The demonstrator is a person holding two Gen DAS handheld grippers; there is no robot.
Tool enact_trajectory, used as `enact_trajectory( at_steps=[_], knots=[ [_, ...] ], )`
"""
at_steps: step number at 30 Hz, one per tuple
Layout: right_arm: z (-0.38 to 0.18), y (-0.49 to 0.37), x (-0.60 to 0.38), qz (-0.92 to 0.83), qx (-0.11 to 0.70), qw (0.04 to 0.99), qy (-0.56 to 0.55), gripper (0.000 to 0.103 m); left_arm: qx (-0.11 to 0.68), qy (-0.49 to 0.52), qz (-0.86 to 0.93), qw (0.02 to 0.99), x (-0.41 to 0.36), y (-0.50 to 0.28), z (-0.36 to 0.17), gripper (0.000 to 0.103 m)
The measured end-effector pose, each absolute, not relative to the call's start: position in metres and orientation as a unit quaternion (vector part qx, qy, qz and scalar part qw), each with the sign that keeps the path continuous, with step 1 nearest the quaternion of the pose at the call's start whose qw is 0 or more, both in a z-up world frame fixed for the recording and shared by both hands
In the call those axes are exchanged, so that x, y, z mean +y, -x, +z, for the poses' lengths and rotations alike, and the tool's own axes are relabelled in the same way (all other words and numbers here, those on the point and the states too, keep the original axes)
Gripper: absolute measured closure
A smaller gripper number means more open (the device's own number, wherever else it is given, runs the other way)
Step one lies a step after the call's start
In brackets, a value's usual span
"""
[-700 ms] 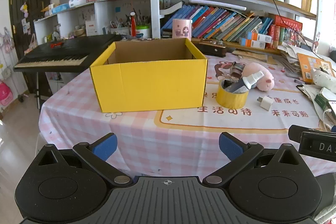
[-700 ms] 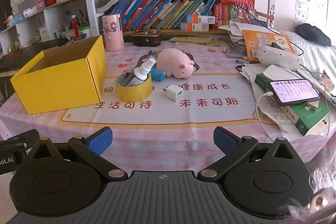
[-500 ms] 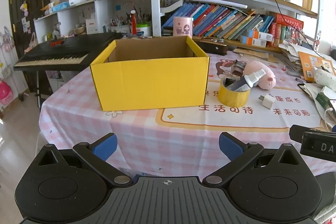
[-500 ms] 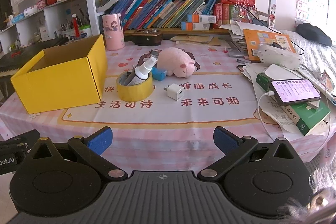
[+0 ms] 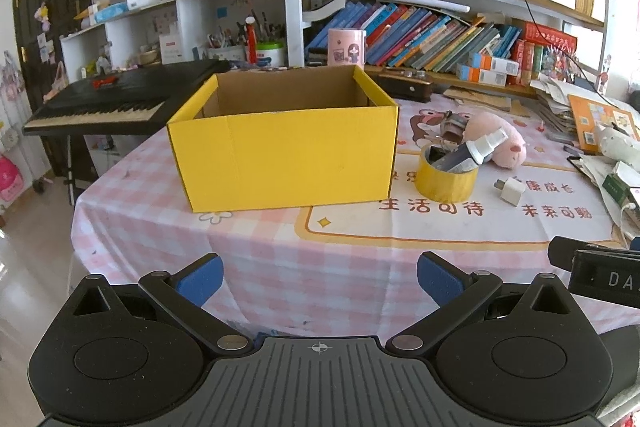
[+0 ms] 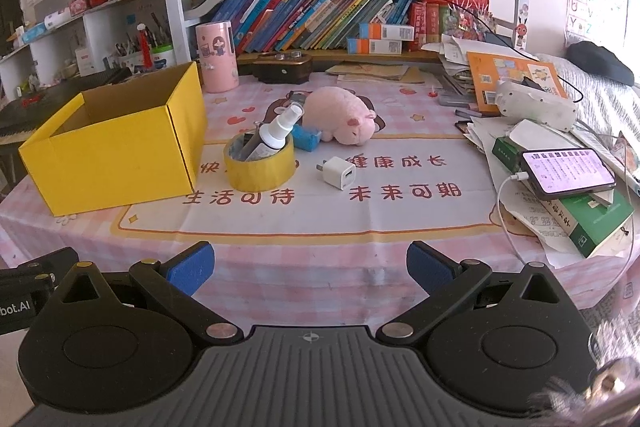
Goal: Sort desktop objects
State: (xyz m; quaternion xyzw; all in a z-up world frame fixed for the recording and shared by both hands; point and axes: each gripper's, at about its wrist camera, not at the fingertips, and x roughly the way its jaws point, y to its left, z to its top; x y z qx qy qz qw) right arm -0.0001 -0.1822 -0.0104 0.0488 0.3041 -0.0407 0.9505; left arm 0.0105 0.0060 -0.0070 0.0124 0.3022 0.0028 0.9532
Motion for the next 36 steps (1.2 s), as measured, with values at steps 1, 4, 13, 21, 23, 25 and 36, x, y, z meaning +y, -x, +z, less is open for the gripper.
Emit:
enact_trajectory(
  at_steps=[1, 4, 13, 21, 23, 25, 36],
  knots=[
    [-0.0105, 0.0000, -0.1821, -0.041, 0.304, 0.951, -0.049, 0.000, 0.301, -0.011, 0.000, 0.954, 0.0061, -0.0110, -0.0067, 0.000],
    [-0.0103, -0.0001, -0.1822, -0.040, 0.304, 0.951, -0.049, 0.000, 0.299, -0.010, -0.003, 0.954, 0.0058, -0.0127, -0.0065, 0.000],
    [-0.0094, -0.0033, -0.1828, -0.043, 0.304, 0.950, -0.049, 0.000, 0.302, -0.007, 0.000, 0.953, 0.0088, -0.0156, -0.0083, 0.000],
    [-0.0106, -0.0042, -0.1803, -0.042, 0.305, 0.950, -0.047, 0.000, 0.306, -0.004, 0.003, 0.952, 0.0122, -0.0161, -0.0090, 0.000],
    [-0.0106, -0.0042, -0.1794, -0.043, 0.305, 0.950, -0.046, 0.000, 0.307, -0.003, 0.004, 0.952, 0.0129, -0.0163, -0.0091, 0.000],
    [-0.0106, -0.0043, -0.1793, -0.043, 0.305, 0.950, -0.046, 0.000, 0.307, -0.002, 0.005, 0.952, 0.0137, -0.0165, -0.0089, 0.000],
    [-0.0111, -0.0044, -0.1749, -0.041, 0.308, 0.949, -0.044, 0.000, 0.308, 0.000, 0.006, 0.951, 0.0150, -0.0162, -0.0087, 0.000]
  ],
)
